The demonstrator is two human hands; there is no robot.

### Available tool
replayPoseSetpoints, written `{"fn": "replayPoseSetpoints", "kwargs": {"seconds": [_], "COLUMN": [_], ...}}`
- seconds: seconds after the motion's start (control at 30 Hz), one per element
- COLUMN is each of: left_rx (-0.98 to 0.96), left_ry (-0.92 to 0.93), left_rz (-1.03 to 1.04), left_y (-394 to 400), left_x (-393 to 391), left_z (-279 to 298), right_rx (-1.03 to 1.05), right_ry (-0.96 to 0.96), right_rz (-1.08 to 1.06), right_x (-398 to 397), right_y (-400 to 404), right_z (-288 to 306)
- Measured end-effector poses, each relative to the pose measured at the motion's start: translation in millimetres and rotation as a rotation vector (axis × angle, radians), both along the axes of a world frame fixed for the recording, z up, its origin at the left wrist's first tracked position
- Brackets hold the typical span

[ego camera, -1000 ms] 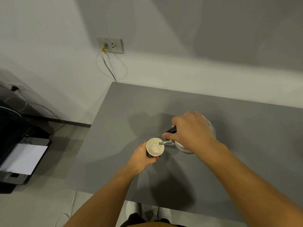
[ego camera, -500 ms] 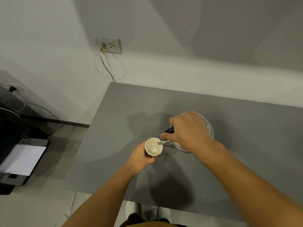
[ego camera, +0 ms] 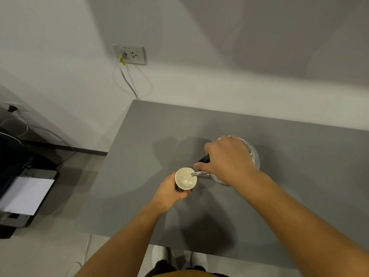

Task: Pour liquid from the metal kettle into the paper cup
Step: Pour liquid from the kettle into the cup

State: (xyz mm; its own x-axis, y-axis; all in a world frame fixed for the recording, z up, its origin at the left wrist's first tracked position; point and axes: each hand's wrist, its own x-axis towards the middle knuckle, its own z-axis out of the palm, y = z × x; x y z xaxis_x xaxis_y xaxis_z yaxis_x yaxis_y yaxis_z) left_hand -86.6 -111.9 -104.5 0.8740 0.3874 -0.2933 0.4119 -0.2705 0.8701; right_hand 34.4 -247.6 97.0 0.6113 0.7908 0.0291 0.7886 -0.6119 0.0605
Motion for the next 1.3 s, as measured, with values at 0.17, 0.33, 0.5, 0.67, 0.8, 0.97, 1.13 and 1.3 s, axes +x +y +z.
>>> {"fn": "replayPoseSetpoints", "kwargs": {"seconds": [0.17, 0.33, 0.5, 0.67, 0.8, 0.97, 1.13, 1.3], "left_rx": [0.008, 0.006, -0.010, -0.011, -0.013, -0.050, -0.051, -0.045], "left_ry": [-0.006, -0.002, 0.000, -0.005, -0.001, 0.012, 0.014, 0.006], "left_rz": [-0.011, -0.012, -0.006, -0.008, -0.008, 0.016, 0.022, 0.016], "left_y": [-0.1, 0.5, 1.3, 1.4, 1.6, 0.1, 0.1, 0.7], "left_x": [0.9, 0.8, -0.5, 1.3, 1.3, 1.1, 0.7, 1.4], "left_z": [-0.6, -0.5, -2.0, -3.5, -2.7, -1.1, -0.1, 0.1], "right_rx": [-0.010, -0.009, -0.008, -0.006, -0.009, -0.012, -0.023, -0.026], "right_ry": [-0.005, 0.003, 0.003, -0.003, -0.006, 0.001, 0.003, 0.011], "right_rz": [0.003, 0.004, 0.004, 0.008, 0.010, 0.008, 0.006, 0.004], "right_x": [-0.2, -0.8, -1.0, -1.0, -0.9, -0.9, -0.6, 0.1], "right_y": [0.5, 1.7, 1.2, 0.7, 1.1, 0.8, 2.1, 1.2], "right_z": [0.9, 2.1, 1.8, 2.2, 2.0, 1.7, 1.9, 1.4]}}
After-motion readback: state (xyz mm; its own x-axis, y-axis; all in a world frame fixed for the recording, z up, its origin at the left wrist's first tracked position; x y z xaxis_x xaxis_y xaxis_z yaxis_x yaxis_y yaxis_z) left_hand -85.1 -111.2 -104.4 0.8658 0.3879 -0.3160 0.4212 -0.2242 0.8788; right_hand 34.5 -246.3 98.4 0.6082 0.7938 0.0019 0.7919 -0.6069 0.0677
